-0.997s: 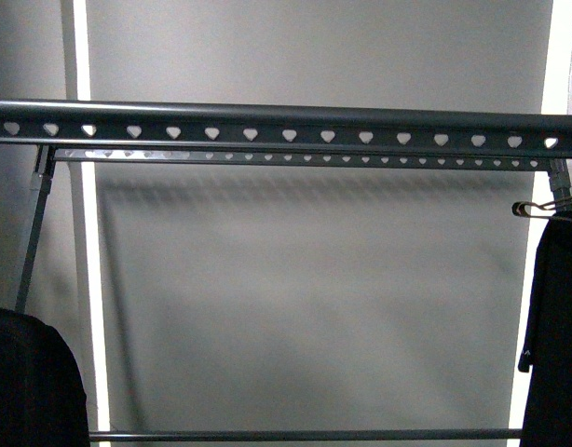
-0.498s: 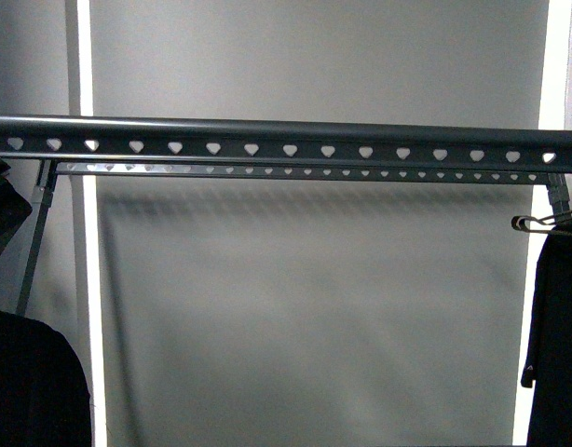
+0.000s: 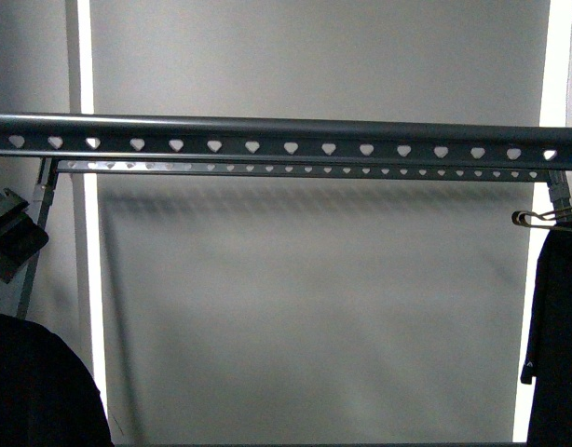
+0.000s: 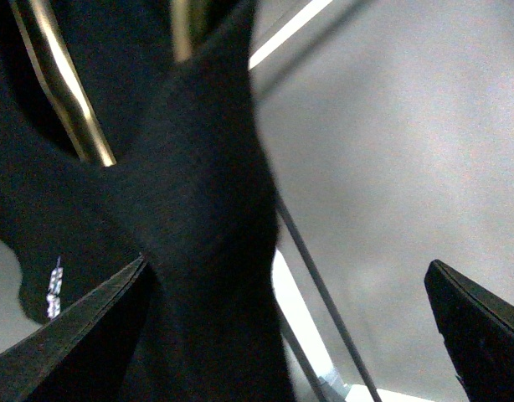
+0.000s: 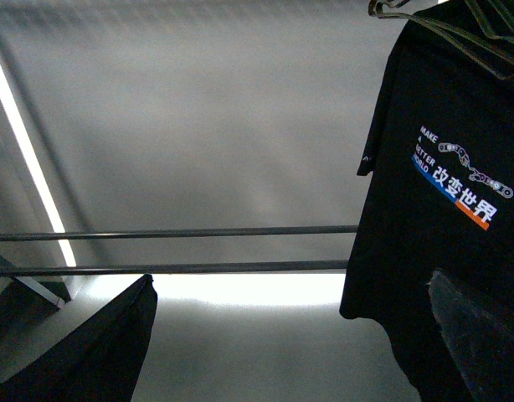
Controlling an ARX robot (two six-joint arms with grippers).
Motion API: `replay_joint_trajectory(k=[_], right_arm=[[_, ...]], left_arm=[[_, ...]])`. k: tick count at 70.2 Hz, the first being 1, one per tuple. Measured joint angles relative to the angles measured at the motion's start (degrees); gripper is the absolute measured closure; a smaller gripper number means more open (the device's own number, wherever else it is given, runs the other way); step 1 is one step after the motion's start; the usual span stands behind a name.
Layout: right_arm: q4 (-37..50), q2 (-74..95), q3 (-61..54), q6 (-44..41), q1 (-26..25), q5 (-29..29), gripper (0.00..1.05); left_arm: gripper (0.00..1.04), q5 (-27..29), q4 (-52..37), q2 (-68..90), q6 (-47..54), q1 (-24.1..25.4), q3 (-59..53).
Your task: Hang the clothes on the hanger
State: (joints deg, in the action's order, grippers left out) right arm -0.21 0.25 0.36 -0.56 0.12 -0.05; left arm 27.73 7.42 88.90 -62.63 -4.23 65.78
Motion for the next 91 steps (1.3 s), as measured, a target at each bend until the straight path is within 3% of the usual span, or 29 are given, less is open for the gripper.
replay_joint_trajectory(k=[5, 9, 20, 29, 40, 51, 68, 75, 85, 91], right_arm=[[0.0, 0.0, 0.0, 0.0, 0.0, 0.0, 0.07], [0.0, 0.0, 0.0, 0.0, 0.0, 0.0, 0.07], [0.0, 0.0, 0.0, 0.0, 0.0, 0.0, 0.07], [0.0, 0.0, 0.0, 0.0, 0.0, 0.0, 0.07], [0.0, 0.0, 0.0, 0.0, 0.0, 0.0, 0.07], [0.0, 0.0, 0.0, 0.0, 0.0, 0.0, 0.07], [0.0, 0.0, 0.0, 0.0, 0.0, 0.0, 0.07], [0.0, 0.0, 0.0, 0.0, 0.0, 0.0, 0.07], [0.0, 0.0, 0.0, 0.0, 0.0, 0.0, 0.07], [0.0, 0.0, 0.0, 0.0, 0.0, 0.0, 0.07]], left_arm=[[0.07, 0.2, -1.0, 2.7, 1.3, 0.3, 3.3], [0.16, 0.2, -0.9, 3.7, 1.4, 0.5, 4.7], [0.42, 0.2, -1.0, 5.3, 2.9, 1.2, 6.7], [0.78, -1.5, -0.3, 5.3, 3.7, 1.7, 6.4], [1.01, -2.8, -1.3, 3.2, 4.3, 1.3, 2.6], [1.01, -5.1, -4.1, -3.0, 8.6, 0.3, -4.5], [1.01, -14.7, -5.1, -17.0, 21.2, -1.7, -15.8], [1.01, -22.4, -4.3, -21.9, 29.5, -3.2, -18.8], [1.01, -41.8, 2.2, -28.8, 51.9, -6.6, -21.0], [1.01, -49.6, 6.4, -29.4, 63.5, -5.9, -20.2]])
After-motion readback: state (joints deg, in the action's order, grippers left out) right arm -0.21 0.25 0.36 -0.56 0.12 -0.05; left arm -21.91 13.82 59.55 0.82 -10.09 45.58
